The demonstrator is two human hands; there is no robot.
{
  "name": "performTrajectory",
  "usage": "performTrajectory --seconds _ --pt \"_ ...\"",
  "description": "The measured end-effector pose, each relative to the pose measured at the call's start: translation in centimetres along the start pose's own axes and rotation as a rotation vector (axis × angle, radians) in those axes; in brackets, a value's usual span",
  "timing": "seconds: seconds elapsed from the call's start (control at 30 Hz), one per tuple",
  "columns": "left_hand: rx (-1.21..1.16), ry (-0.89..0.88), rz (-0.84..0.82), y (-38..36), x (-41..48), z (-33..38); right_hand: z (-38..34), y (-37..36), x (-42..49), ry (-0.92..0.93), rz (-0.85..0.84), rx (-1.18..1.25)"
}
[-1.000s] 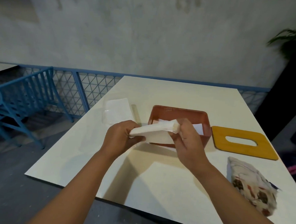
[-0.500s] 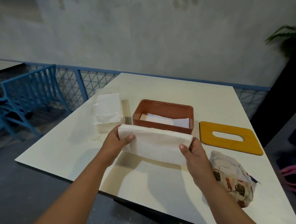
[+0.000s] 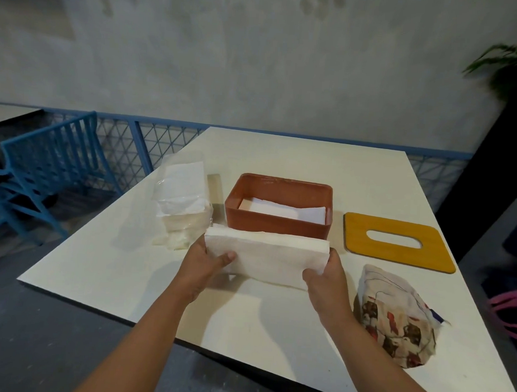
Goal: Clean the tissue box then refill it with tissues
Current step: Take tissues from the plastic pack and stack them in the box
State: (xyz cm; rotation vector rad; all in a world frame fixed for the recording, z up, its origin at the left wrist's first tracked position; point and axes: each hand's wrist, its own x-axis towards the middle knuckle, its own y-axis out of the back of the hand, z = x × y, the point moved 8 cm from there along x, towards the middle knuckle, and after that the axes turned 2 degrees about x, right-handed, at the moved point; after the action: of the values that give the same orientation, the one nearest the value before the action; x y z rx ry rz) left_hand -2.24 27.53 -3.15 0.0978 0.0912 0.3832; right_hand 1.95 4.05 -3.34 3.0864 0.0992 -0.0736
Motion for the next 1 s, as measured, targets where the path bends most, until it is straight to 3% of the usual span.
performTrajectory --seconds 0.13,0.37,0.67,0.9,1.0 --pt "-0.047 -0.022 -0.035 -0.2 0.4 0.7 -0.6 0.4 0.3 0.035 0.013 -0.012" --pt "0.014 0.091 -0.118 -0.6 0.5 -1.2 0.3 -0.1 0.4 -0.008 -0.01 -0.021" --pt "0.053 -0.153 -0.038 -0.1 0.9 7.3 -7.2 1.1 -0.3 0.212 0.107 0.02" --pt "0.306 -0.281 0.125 -1.2 4.3 13.9 -12.1 2.3 4.6 0.211 0.214 -0.086" --pt "0.602 -0.327 0.136 -2.7 5.8 14.6 -12.6 1.9 6.8 0.171 0.215 -0.266"
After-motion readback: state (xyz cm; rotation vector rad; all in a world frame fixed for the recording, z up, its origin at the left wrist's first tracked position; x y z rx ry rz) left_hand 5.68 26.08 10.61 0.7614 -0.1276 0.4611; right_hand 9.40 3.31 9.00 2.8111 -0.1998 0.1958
